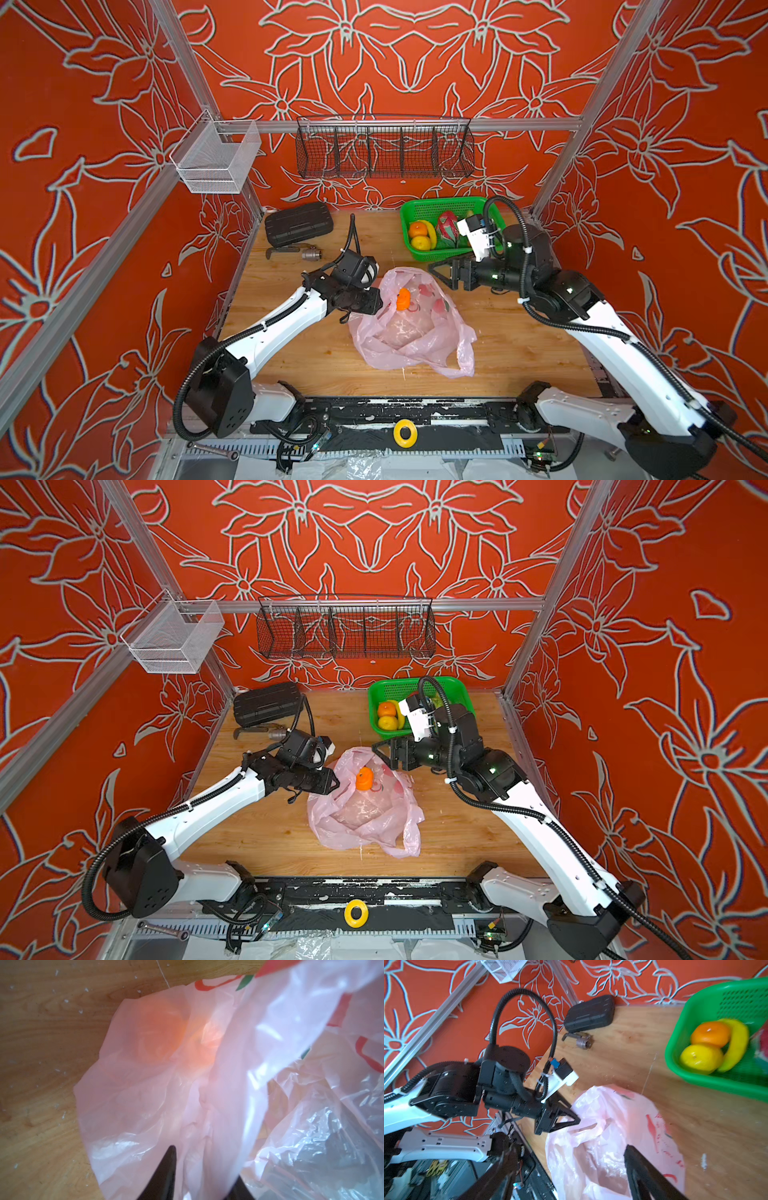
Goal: Untie the knot of the plastic bag and take out the fruit
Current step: Pick up the fruit from the plastic bag.
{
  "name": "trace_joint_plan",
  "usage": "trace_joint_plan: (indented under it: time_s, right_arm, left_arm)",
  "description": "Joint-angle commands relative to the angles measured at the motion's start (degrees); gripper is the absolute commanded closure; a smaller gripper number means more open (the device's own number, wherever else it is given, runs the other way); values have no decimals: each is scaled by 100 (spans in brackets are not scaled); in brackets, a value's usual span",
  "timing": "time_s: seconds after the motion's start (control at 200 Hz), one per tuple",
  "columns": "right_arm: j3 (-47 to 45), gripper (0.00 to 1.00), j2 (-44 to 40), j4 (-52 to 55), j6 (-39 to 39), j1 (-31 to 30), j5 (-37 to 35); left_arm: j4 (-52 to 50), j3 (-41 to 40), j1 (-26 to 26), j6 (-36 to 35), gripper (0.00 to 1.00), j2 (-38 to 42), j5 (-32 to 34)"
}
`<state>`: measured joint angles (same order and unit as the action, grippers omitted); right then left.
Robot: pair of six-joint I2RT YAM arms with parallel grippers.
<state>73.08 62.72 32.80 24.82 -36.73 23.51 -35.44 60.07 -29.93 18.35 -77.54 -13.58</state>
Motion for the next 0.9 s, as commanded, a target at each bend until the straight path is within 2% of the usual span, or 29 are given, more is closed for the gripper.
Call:
trace_joint_plan:
  time_s: [0.0,0.09,0.18,0.3,0.405,0.646,0.896]
  right_arm:
    - [-230,21,105,-32,269,-571,-509]
    - [-445,22,245,-52,335,-1062,-904]
    - [-776,23,429,-264,610,-1294,-904]
    - [-1065,24,678,-367,703,-1692,-1247]
    - [-1292,24,865,-460,834,-1801,-1324]
    - [-2172,24,1255,-217,805,-2109,-2370]
    - [-3114,24,1432,-426,1151,-2167,-2469]
  left_arm:
    - [47,206,35,74,84,-42,-95]
    - [61,227,40,123,96,5,-83]
    - [105,232,43,189,100,86,-58]
    - [139,281,65,258,100,196,-116]
    - [194,292,75,324,100,295,-167]
    - [366,157,128,395,100,539,-142]
    - [827,-285,127,584,100,573,-839]
